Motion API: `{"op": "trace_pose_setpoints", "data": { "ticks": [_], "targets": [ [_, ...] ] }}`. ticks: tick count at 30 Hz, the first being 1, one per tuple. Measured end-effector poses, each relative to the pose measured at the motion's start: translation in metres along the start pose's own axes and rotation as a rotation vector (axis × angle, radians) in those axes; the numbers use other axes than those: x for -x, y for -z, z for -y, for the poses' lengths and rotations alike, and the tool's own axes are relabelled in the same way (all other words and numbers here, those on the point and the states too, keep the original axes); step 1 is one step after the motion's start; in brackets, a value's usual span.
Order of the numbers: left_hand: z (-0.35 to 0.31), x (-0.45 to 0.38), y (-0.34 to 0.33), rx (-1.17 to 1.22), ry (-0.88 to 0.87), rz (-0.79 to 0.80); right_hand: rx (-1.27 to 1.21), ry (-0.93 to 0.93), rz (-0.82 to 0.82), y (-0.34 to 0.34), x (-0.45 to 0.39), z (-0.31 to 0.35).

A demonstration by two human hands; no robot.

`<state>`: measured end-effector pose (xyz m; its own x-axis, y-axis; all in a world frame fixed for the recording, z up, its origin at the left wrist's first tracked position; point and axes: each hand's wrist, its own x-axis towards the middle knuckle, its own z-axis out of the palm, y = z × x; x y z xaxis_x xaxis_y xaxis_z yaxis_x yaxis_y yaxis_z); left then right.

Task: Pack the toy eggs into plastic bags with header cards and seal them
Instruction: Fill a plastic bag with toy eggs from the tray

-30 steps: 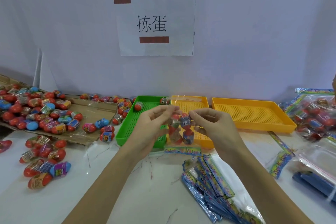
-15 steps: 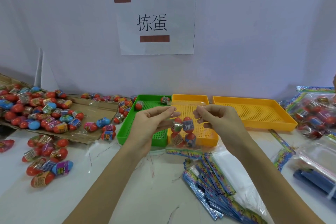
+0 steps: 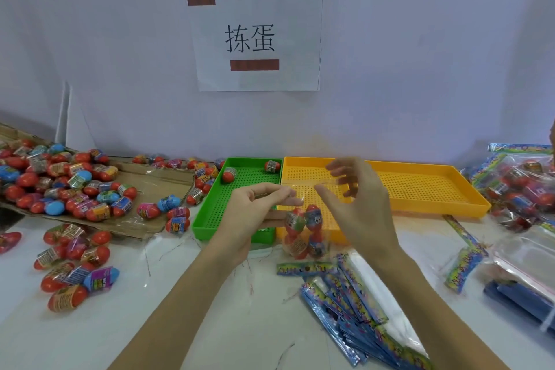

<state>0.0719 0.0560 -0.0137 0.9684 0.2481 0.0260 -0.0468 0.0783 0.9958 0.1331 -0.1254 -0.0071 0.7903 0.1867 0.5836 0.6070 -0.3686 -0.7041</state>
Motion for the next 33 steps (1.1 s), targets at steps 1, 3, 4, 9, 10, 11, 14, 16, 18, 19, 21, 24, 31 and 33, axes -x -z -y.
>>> {"op": "trace_pose_setpoints", "data": {
  "ticks": [1,3,4,9,10,11,14,16,18,19,21,24,31,33],
  "targets": [
    [0.0004,0.0003,-0.0015,-0.027,-0.020,-0.010,0.076,0.128,-0.021,-0.0035,0.0029,0.0027],
    [0.0016,0.0014,-0.0048,-0.082,-0.079,-0.017,0.168,0.268,-0.012,-0.0085,0.0078,0.0059],
    [0.0021,0.0022,-0.0061,-0.102,-0.110,-0.013,0.198,0.303,-0.001,-0.0105,0.0095,0.0062],
    [0.0024,0.0028,-0.0080,-0.171,-0.239,0.031,0.302,0.347,-0.012,-0.0109,0.0110,0.0006],
    [0.0025,0.0028,-0.0075,-0.222,-0.281,0.036,0.305,0.356,-0.011,-0.0100,0.0101,-0.0004],
    [0.0031,0.0024,-0.0070,-0.301,-0.334,0.031,0.311,0.369,-0.009,-0.0096,0.0092,-0.0010],
    [0.0071,0.0011,-0.0060,-0.545,-0.476,-0.008,0.336,0.410,-0.003,-0.0108,0.0092,-0.0012],
    [0.0089,0.0007,-0.0054,-0.635,-0.530,-0.018,0.345,0.435,0.000,-0.0104,0.0090,-0.0017],
    [0.0089,0.0012,-0.0051,-0.679,-0.568,-0.017,0.359,0.456,-0.001,-0.0100,0.0087,-0.0023],
    [0.0084,0.0014,-0.0054,-0.685,-0.581,-0.015,0.362,0.457,-0.004,-0.0100,0.0088,-0.0022],
    [0.0079,0.0020,-0.0068,-0.693,-0.594,-0.007,0.343,0.428,-0.008,-0.0106,0.0087,-0.0015],
    [0.0087,0.0025,-0.0080,-0.708,-0.593,-0.026,0.278,0.368,0.037,-0.0116,0.0099,-0.0018],
    [0.0068,0.0027,-0.0047,-0.735,-0.594,0.020,0.302,0.415,0.066,-0.0085,0.0066,-0.0027],
    [0.0067,0.0034,-0.0056,-0.756,-0.606,0.029,0.296,0.409,0.057,-0.0078,0.0055,-0.0037]
  ]
}}
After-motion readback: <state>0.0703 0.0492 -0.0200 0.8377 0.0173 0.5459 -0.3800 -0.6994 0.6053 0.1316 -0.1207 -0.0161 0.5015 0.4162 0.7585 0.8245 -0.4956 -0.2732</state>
